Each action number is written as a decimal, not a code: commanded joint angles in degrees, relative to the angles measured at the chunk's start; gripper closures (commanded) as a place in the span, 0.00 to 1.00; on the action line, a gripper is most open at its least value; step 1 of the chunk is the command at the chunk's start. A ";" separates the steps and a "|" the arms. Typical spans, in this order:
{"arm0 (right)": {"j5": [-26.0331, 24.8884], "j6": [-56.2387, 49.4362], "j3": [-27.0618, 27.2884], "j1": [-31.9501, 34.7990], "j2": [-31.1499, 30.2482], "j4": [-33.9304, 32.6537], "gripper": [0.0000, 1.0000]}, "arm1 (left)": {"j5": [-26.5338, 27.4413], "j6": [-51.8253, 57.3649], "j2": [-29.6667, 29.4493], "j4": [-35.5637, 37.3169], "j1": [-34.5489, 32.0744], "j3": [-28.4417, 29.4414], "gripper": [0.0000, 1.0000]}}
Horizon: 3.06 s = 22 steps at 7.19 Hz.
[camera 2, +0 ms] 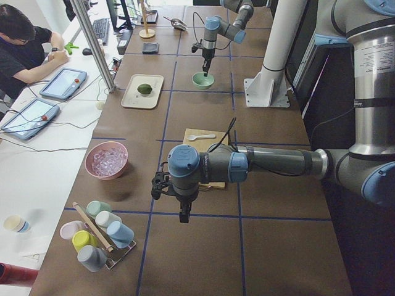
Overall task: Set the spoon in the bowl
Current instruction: 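Carry the green bowl with the right gripper to the table center, then lower the bowl and open the right gripper to release it, then withdraw the right gripper while the left gripper reaches toward the white spoon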
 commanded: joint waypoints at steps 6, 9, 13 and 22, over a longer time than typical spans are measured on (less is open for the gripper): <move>-0.19 -0.08 -1.13 0.27 0.09 -0.46 0.01 | -0.08 0.07 -0.05 0.00 0.00 0.24 0.00; 0.25 -0.08 -0.25 1.14 0.36 -0.64 0.00 | 0.00 0.07 -0.05 0.00 0.00 -0.02 0.00; 0.78 -0.34 2.98 3.50 -0.25 -2.99 0.00 | 0.09 -1.50 -0.49 -2.45 1.22 -6.84 0.00; 22.28 -52.55 11.88 37.39 -16.22 -17.16 0.00 | 23.43 -68.81 -13.40 -7.46 50.59 -21.67 0.02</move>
